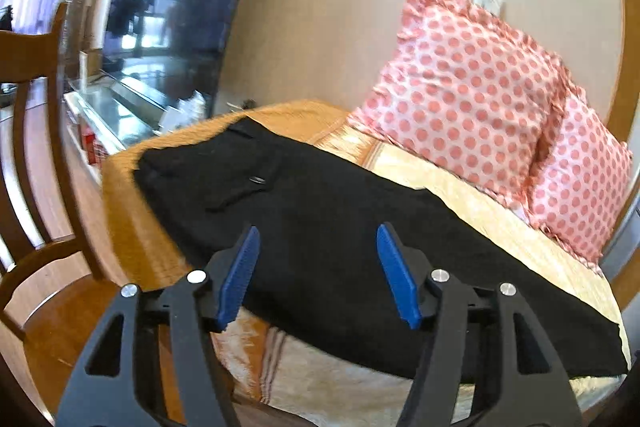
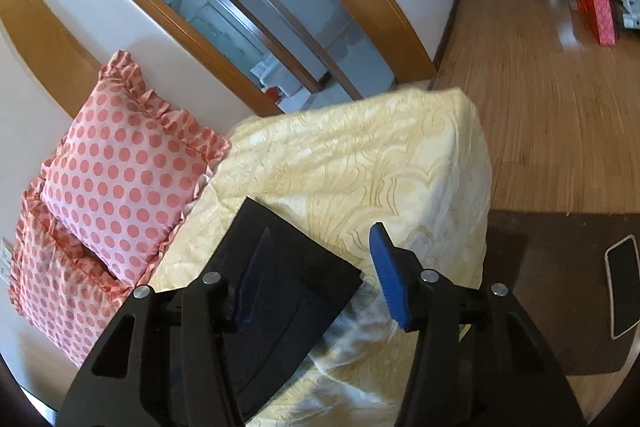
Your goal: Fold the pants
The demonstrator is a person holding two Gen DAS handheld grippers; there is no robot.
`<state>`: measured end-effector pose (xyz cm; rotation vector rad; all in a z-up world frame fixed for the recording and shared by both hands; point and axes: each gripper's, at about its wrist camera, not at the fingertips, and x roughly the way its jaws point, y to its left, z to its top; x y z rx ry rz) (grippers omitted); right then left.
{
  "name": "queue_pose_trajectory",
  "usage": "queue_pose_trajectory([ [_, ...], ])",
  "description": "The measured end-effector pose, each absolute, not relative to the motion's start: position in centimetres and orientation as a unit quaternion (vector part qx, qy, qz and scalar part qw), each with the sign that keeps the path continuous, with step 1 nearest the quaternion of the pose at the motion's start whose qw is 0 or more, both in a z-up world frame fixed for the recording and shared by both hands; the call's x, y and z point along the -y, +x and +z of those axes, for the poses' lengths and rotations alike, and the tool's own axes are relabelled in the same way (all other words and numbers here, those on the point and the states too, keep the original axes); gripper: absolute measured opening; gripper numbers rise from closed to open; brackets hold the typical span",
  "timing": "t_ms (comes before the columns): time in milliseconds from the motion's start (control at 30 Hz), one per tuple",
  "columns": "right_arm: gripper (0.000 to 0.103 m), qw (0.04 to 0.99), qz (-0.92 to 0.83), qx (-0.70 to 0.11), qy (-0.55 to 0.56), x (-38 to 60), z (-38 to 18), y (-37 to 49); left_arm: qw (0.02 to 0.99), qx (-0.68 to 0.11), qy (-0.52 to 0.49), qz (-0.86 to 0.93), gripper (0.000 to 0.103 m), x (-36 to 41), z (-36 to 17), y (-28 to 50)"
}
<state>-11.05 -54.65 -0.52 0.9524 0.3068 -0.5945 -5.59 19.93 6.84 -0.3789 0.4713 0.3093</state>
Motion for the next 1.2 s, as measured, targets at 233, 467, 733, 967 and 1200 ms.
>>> queue_pose_trajectory([
  [233,0.040,0.849,-0.230,-0.165,0.446,52.2,-1.7,-9.9,0.926,-0.290,-0.195,0.143,0.066,-19.9,3.7,-2.9],
  [467,0.008,0.866,-0.195,-0.154,0.434,50.3,-1.3,-7.6,0.927,-0.289,-0.202,0.130,0.070,-20.2,2.8,-2.9],
  [733,0.008,0.933,0.094,-0.156,0.309,33.1,8.5,1.9,0.926,-0.277,-0.223,0.124,0.071,-20.4,2.9,-3.3],
  [967,0.007,0.867,0.295,-0.366,0.165,11.3,1.4,8.9,0.924,-0.239,-0.264,0.136,0.070,-22.5,4.5,-6.9],
  [1200,0.008,0.898,0.299,-0.293,0.132,9.4,4.3,7.4,0.905,-0.263,-0.292,0.162,0.070,-26.1,2.7,-8.8],
])
